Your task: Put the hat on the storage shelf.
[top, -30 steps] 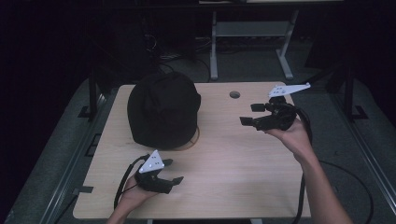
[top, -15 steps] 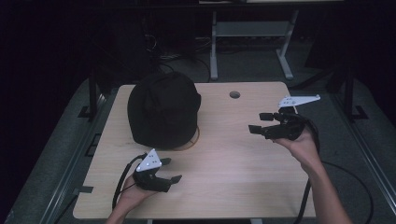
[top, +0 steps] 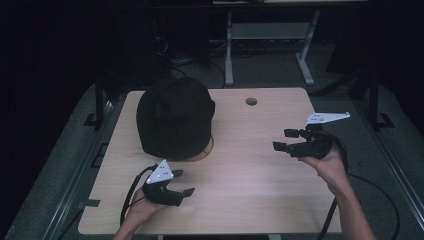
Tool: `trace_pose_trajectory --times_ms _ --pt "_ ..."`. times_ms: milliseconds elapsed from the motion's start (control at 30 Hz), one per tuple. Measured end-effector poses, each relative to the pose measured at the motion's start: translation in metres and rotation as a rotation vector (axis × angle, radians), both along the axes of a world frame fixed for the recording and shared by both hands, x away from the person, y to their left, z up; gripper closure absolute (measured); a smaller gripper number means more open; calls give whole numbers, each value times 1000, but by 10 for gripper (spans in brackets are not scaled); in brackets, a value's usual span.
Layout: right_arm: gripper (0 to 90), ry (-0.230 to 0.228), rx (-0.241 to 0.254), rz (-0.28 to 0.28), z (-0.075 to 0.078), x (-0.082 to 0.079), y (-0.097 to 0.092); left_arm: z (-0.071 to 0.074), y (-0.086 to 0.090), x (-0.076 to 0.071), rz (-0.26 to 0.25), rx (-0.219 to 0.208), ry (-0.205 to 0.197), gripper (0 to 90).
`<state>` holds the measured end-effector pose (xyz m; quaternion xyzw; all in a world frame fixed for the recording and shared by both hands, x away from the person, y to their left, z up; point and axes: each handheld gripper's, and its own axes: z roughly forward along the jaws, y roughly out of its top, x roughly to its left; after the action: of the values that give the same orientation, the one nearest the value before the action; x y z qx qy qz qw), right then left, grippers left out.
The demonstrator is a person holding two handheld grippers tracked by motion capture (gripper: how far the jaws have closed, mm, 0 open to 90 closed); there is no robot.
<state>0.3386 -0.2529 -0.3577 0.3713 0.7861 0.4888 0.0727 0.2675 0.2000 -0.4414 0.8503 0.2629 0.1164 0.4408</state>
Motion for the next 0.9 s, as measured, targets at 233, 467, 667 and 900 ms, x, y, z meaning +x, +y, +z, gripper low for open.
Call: trace_pose_trajectory --times_ms 233,467,667,900 --pt "215 16 6 -16 -13 -8 -9 0 -1 0 4 -6 2 238" --pt "202 29 18 -41 -27 -18 -23 -1 -1 -1 4 -7 4 238" --pt "197 43 19 -64 -39 -29 -35 -1 0 -1 3 -2 3 237" --pt "195 48 18 -84 -54 -44 -45 -1 0 -1 0 2 8 236"
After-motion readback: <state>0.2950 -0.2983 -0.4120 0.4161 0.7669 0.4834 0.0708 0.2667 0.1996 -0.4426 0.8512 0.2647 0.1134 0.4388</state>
